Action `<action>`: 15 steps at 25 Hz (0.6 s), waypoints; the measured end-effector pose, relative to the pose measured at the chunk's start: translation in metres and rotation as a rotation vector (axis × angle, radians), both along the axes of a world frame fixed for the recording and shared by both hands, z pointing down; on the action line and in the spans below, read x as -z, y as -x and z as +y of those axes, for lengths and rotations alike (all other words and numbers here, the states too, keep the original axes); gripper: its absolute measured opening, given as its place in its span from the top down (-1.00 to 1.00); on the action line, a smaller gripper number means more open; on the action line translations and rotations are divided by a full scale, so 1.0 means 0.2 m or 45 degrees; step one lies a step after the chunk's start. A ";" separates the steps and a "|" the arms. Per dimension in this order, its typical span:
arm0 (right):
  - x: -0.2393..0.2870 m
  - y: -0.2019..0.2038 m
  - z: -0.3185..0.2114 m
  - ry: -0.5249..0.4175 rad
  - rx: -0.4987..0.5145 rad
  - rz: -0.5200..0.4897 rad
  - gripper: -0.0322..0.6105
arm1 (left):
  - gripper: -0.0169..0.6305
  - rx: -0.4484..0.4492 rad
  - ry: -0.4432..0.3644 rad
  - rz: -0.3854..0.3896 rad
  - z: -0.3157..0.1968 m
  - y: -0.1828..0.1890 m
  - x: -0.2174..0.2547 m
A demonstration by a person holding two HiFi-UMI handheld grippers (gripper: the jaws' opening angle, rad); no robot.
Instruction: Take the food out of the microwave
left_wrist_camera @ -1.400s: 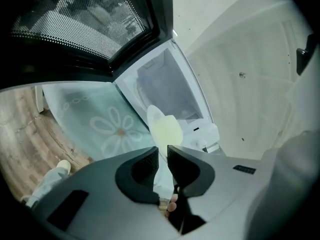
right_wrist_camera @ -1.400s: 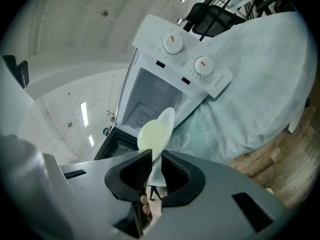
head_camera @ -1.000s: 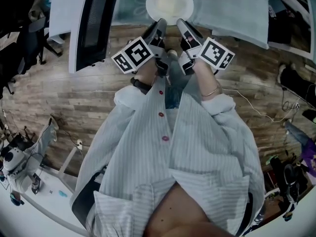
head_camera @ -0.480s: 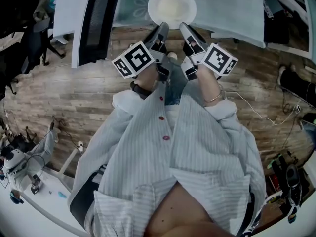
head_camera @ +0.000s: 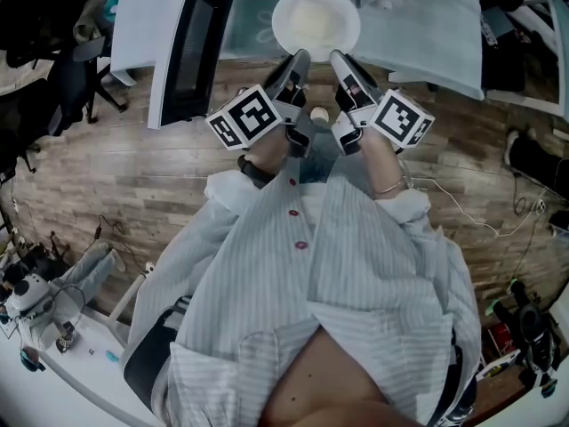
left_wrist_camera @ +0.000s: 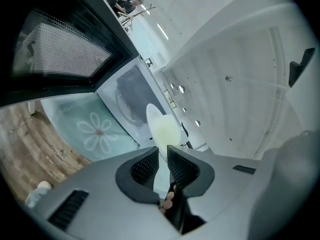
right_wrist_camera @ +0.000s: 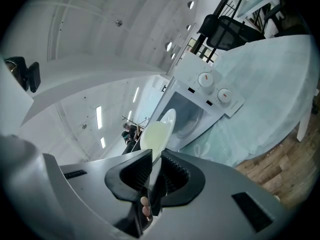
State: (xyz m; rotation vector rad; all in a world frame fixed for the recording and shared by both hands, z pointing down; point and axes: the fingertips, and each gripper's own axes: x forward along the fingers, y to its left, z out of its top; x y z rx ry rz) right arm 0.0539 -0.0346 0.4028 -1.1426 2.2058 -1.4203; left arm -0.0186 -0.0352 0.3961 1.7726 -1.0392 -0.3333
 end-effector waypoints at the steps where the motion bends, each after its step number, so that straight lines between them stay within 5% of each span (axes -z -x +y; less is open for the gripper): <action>1: 0.00 0.02 -0.01 -0.002 0.004 0.003 0.67 | 0.76 0.003 -0.002 0.007 0.00 0.02 0.00; 15: 0.07 0.09 -0.05 -0.052 0.043 -0.009 0.68 | 0.76 0.040 -0.035 0.033 -0.04 0.08 0.04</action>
